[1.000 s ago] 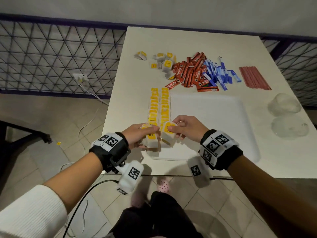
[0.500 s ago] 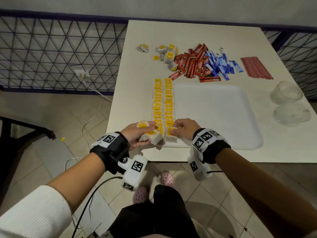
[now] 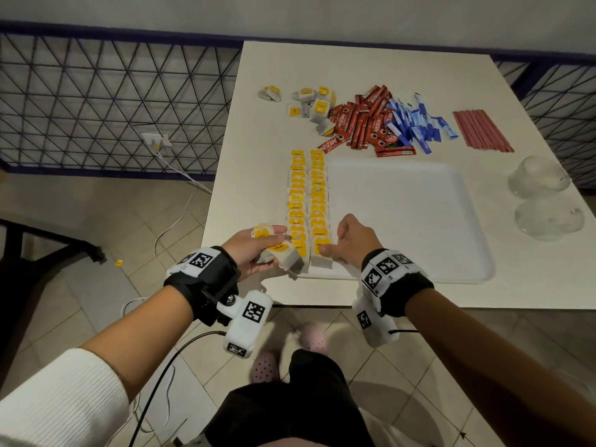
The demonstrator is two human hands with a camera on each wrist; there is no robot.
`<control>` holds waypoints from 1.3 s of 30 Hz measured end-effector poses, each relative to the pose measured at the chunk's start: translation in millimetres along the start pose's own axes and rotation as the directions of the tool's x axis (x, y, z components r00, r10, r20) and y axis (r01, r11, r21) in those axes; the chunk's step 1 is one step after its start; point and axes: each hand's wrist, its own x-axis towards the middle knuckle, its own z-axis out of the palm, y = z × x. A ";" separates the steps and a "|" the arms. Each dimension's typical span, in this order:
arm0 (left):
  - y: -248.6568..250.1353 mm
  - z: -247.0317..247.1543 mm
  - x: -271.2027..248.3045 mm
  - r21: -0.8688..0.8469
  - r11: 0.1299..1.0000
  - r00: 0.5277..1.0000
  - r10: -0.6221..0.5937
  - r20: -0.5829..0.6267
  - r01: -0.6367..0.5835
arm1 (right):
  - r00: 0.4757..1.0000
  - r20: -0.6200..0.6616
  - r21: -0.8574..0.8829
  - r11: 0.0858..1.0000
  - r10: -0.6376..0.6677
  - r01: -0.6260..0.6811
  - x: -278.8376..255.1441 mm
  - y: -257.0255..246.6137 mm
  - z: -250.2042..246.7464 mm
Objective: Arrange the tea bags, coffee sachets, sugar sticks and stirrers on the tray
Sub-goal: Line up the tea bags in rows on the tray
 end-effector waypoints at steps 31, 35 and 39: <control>25.8 41.5 12.3 0.028 0.996 0.995 0.079 0.065 -0.081 | 0.981 0.135 0.310 0.946 -0.137 0.090 -13.2 -26.1 -21.8; 24.6 40.9 11.9 0.012 0.998 0.997 0.053 0.064 -0.054 | 0.987 0.104 0.366 0.927 -0.126 0.079 -14.7 -20.6 -26.5; 20.6 38.4 11.2 0.106 0.992 0.995 0.052 0.090 -0.061 | 0.994 0.053 0.383 0.921 -0.098 0.070 -14.0 -17.7 -28.1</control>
